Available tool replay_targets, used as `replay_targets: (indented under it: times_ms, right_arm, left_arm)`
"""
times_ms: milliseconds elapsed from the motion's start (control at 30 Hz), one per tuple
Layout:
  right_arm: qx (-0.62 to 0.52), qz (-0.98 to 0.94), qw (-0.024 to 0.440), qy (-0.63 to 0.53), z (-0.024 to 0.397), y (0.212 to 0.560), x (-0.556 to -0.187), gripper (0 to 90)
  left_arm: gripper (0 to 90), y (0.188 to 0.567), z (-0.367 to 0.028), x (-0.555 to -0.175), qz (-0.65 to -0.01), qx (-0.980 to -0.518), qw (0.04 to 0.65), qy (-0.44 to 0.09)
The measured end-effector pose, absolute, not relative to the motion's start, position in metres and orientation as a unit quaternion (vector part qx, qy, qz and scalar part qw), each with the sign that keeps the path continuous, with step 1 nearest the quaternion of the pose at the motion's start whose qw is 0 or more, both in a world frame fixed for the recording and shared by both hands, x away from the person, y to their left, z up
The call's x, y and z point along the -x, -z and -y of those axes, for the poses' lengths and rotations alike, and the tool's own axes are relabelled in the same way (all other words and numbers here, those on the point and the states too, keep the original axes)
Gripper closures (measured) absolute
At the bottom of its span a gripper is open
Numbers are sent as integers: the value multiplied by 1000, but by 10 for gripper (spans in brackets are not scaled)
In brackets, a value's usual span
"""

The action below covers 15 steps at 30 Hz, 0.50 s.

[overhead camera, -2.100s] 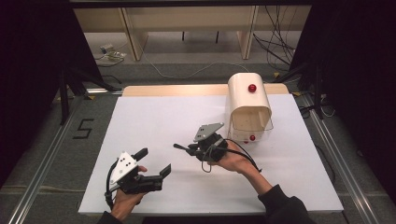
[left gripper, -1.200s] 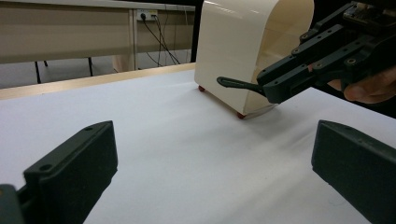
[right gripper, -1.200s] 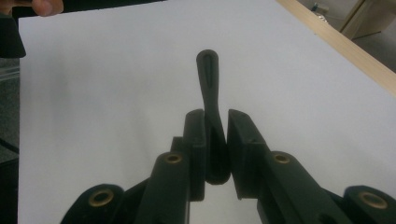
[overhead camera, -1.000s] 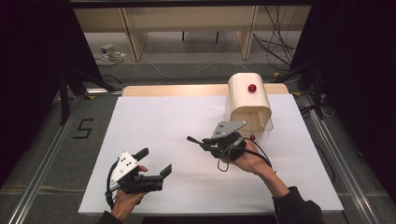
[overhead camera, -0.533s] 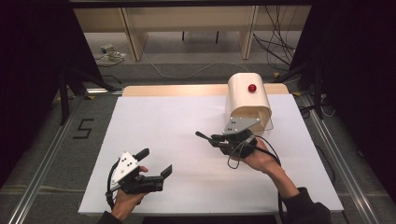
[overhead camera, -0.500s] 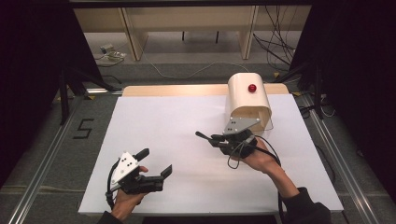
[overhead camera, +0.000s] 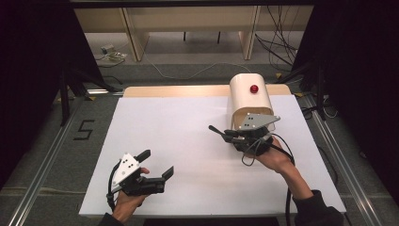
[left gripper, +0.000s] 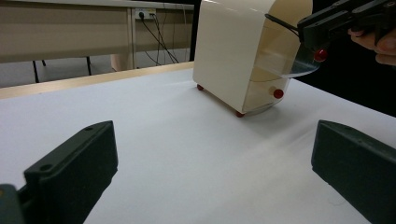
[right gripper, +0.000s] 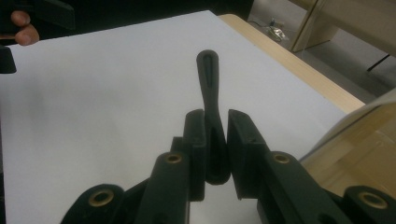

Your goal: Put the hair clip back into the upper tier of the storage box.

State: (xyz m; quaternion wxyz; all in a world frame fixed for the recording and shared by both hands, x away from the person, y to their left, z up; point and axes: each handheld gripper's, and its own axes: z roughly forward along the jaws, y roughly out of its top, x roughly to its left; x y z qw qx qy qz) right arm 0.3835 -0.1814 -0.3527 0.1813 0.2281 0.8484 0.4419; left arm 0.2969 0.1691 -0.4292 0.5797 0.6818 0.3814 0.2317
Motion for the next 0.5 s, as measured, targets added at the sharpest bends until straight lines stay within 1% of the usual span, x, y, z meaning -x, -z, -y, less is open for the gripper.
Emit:
replay_targets:
  times_ms: [500]
  right_arm:
    - [-244, -839, 193, -447, 202, 344, -382, 788]
  left_arm:
    - [1, 429, -169, -297, -381, -681, 580, -232]
